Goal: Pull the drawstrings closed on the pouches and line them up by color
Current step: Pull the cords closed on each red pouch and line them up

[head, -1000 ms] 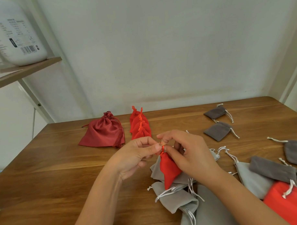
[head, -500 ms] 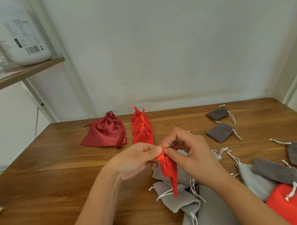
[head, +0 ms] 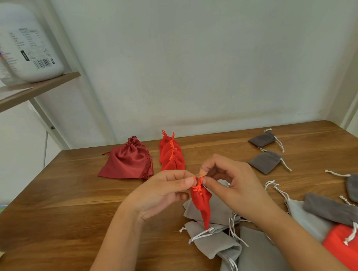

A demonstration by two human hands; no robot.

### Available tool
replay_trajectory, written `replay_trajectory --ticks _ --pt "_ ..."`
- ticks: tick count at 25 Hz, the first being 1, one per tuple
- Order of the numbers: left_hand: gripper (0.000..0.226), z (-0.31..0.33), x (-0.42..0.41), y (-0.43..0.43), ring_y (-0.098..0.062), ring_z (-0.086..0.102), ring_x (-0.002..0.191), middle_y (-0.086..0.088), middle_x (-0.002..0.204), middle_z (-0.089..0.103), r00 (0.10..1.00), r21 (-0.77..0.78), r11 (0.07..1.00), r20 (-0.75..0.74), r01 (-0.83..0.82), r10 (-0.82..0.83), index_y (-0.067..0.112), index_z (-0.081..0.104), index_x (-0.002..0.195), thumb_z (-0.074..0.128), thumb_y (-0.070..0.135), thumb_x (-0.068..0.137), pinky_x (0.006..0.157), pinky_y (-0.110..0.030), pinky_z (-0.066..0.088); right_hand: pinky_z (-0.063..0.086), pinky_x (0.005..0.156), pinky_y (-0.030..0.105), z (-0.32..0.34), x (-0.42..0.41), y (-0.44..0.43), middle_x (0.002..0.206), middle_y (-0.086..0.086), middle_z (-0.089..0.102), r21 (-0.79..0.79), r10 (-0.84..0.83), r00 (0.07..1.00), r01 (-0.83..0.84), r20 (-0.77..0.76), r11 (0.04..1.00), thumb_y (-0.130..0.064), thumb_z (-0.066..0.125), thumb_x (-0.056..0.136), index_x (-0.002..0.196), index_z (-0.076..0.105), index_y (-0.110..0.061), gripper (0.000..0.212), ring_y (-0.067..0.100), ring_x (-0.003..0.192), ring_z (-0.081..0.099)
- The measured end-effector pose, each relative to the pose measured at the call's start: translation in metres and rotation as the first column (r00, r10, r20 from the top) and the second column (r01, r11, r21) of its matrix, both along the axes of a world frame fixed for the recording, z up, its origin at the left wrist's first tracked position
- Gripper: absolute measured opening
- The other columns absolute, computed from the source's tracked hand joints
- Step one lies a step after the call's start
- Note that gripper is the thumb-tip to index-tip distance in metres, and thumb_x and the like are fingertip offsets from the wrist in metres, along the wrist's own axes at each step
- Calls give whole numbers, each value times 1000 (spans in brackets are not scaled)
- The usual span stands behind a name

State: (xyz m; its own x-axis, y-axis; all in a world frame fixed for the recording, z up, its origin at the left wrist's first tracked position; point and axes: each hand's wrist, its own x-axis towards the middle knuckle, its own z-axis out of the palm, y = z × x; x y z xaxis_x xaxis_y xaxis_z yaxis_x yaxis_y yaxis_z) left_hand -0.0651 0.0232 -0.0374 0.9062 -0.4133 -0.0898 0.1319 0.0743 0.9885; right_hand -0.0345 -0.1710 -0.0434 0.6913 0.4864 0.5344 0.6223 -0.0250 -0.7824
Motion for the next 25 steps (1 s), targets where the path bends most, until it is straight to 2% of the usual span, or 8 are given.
replay_trajectory --ticks 4,6,9,13,17,20,22,25 --pt "17 3 -3 0 -7 44 69 5 73 51 998 101 994 51 31 -36 18 69 82 65 35 83 64 -18 39 55 70 33 -2 0 0 78 -6 65 -19 -8 1000 8 -18 1000 -8 63 80 83 62 -16 7 16 75 65" --pt "18 3 -3 -1 -9 39 63 3 65 44 997 207 978 82 -4 -13 21 66 71 65 37 80 62 -19 37 54 68 30 -3 -1 1 76 -7 65 -50 -15 1000 14 -2 999 -8 63 80 82 63 -17 9 14 73 64" --pt "23 1 -1 -1 -18 42 63 -5 64 53 983 389 918 182 -74 3 20 69 69 73 42 72 62 -25 36 51 65 20 -4 -1 2 75 -10 65 -121 -13 999 18 41 992 -10 64 80 82 64 -17 8 9 71 63" --pt "26 -2 -1 -4 -23 47 67 -18 68 60 967 389 910 252 -142 44 15 71 70 80 39 65 65 -38 36 50 67 19 -2 1 0 76 -11 66 -163 15 1000 -13 8 987 -11 67 80 82 66 -21 11 9 73 63" --pt "32 -5 1 -7 -26 43 67 -29 70 56 953 400 898 296 -182 61 13 72 72 79 44 68 65 -41 32 53 68 28 -1 4 -4 78 -3 70 -145 53 989 -73 -139 987 -5 69 83 85 71 -19 15 11 73 65" --pt "40 -8 2 -7 -27 49 74 -36 83 59 948 408 895 314 -181 49 10 72 81 76 49 71 70 -41 36 51 66 26 0 4 -5 77 3 70 -88 80 967 -104 -240 991 -1 67 85 86 73 -17 17 13 70 64" --pt "33 -8 2 -9 -27 50 76 -33 84 60 946 394 903 322 -173 40 12 71 82 73 45 76 72 -41 37 50 67 23 1 5 -6 79 -1 70 -75 86 961 -110 -263 991 0 64 87 88 74 -20 22 11 70 63" --pt "25 -7 1 -11 -21 42 66 -20 68 52 932 392 892 352 -225 80 11 68 75 69 35 81 64 -36 33 54 73 28 1 7 -7 87 -2 71 -76 73 956 -98 -284 992 -2 66 85 93 72 -24 24 14 80 67"
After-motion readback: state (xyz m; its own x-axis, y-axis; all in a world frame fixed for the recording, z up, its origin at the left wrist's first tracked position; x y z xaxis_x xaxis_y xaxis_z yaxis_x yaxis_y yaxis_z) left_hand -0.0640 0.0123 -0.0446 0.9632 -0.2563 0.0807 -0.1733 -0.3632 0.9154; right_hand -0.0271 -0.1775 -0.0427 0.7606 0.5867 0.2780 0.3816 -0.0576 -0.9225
